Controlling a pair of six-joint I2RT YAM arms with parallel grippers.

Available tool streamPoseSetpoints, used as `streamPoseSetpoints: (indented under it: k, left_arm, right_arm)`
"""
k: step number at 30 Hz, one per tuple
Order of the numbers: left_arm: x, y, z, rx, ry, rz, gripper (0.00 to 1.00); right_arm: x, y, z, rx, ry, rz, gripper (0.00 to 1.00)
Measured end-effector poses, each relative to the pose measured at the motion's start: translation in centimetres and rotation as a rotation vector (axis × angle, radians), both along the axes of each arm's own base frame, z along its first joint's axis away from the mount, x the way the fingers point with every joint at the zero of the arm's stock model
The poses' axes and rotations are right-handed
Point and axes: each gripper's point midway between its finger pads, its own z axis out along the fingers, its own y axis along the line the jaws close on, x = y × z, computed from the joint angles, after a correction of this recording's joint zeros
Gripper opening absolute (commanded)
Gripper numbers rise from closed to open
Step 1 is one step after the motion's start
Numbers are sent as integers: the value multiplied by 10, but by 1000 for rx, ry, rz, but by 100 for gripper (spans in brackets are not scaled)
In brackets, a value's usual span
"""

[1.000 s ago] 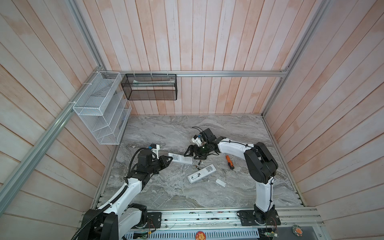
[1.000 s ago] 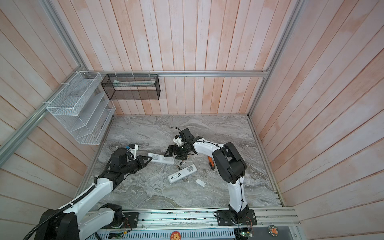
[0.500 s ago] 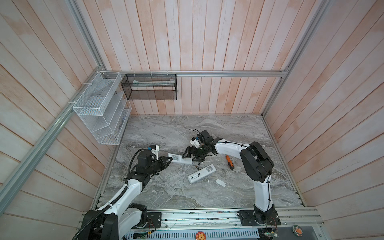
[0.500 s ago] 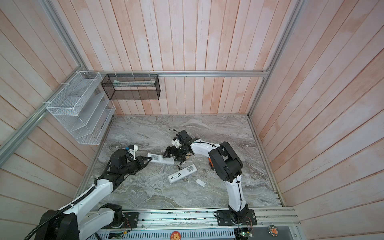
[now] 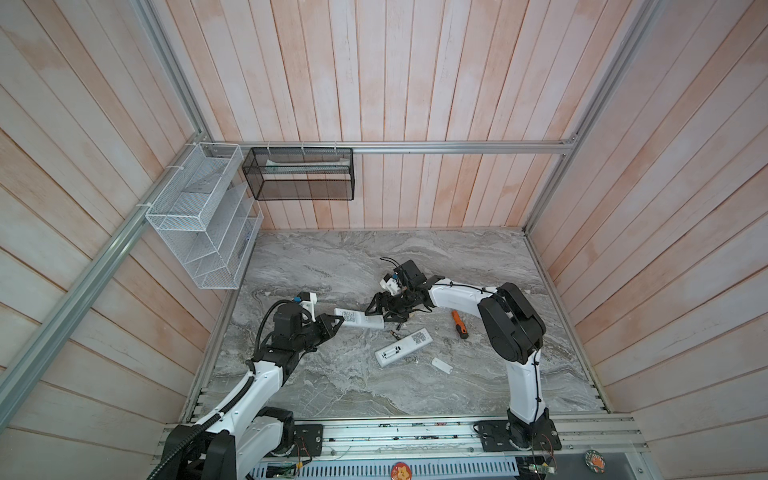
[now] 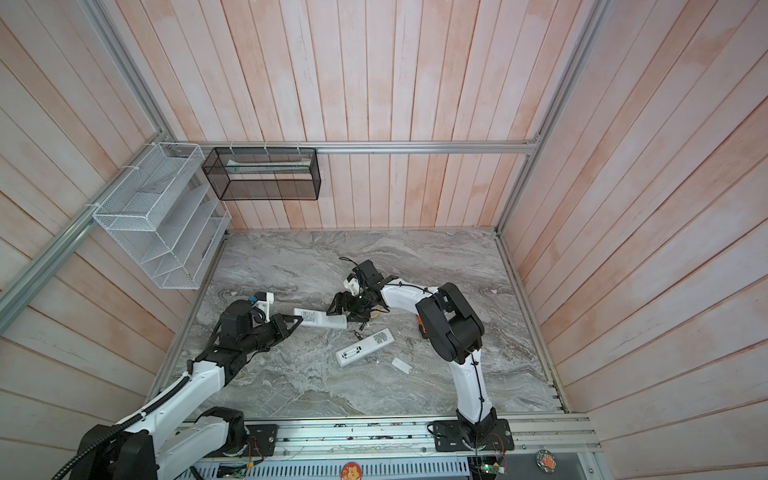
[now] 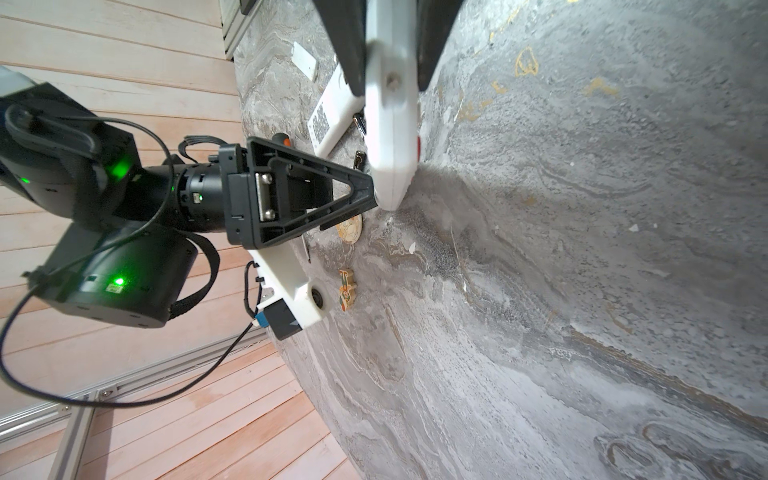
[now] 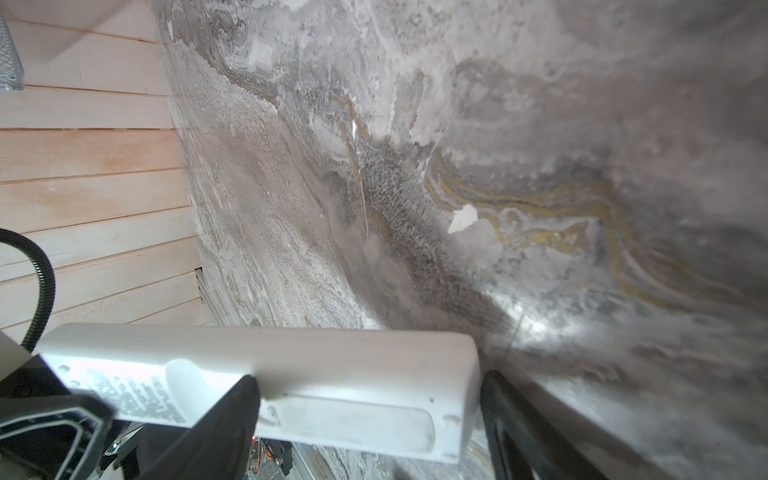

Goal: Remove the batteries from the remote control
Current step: 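Slide the battery cover off the remote with the right gripper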

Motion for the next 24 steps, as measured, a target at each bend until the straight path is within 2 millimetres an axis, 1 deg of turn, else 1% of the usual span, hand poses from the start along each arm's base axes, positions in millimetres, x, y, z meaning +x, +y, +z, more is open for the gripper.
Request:
streamPoseSetpoints:
  k: [10, 15, 19, 24]
  left_arm:
    - [0, 1, -1, -3, 7, 8, 13]
    - [0, 1, -1, -3, 8, 9, 13]
    - [0, 1, -1, -3, 7, 9, 13]
    - [0, 1, -1, -3, 6, 10, 13]
  right_arm:
    - [-1, 0, -2, 8, -8, 3, 83]
    - [-6, -1, -3, 15, -6, 7, 87]
    - [-11, 0, -2, 15, -7, 15, 88]
    - [-12, 1, -2, 15, -7, 17, 89]
